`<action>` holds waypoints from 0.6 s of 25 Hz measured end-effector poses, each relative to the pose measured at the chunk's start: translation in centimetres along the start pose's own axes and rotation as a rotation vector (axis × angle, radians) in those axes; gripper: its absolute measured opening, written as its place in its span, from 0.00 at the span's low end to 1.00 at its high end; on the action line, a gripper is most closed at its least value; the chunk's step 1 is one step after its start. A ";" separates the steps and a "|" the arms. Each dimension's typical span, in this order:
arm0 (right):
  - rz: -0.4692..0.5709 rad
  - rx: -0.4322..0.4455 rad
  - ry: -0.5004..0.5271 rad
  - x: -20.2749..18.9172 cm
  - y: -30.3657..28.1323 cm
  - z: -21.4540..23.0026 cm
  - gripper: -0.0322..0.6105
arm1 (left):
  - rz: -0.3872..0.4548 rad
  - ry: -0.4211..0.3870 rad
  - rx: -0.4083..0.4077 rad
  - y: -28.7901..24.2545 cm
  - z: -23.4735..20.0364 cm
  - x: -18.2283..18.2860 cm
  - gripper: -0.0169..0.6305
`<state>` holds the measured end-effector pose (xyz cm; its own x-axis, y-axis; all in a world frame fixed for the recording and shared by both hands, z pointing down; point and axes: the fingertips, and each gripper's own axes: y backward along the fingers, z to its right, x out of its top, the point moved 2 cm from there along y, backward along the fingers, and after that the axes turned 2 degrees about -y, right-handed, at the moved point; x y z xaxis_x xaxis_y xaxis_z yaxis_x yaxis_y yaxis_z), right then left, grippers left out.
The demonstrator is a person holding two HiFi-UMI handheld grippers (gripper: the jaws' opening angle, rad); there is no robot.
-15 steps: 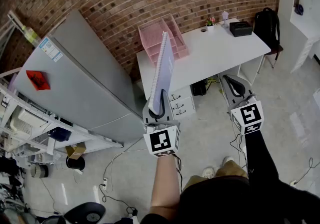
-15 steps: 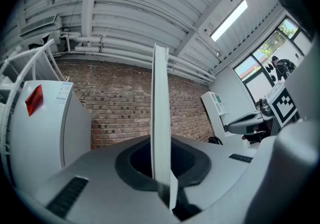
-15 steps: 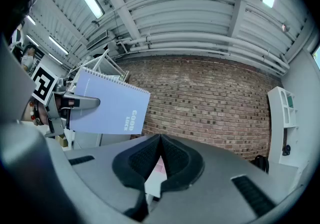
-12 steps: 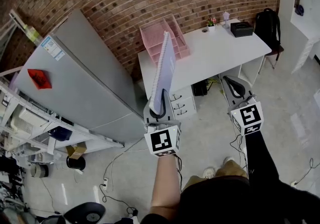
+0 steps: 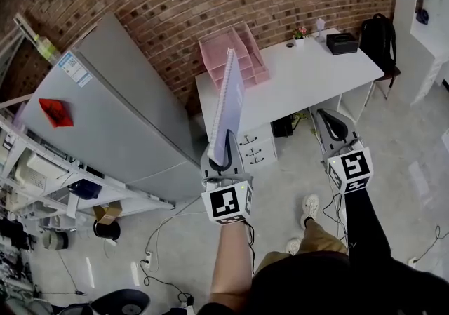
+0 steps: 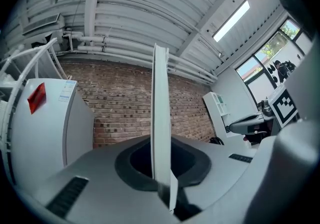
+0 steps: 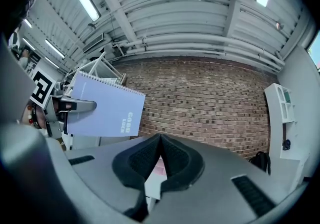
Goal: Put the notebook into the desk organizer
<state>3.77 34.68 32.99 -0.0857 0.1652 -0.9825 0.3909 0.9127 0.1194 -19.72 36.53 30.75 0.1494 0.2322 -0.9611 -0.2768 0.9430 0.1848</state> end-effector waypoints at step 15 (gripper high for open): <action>-0.001 0.070 -0.037 -3.2 -10.9 4.5 0.08 | -0.031 0.023 0.013 -10.3 -0.4 -3.6 0.09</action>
<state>3.88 22.55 34.21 -0.0528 0.1490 -0.9874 0.4542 0.8842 0.1092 -17.74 25.90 32.20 0.1354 0.1971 -0.9710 -0.2601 0.9527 0.1572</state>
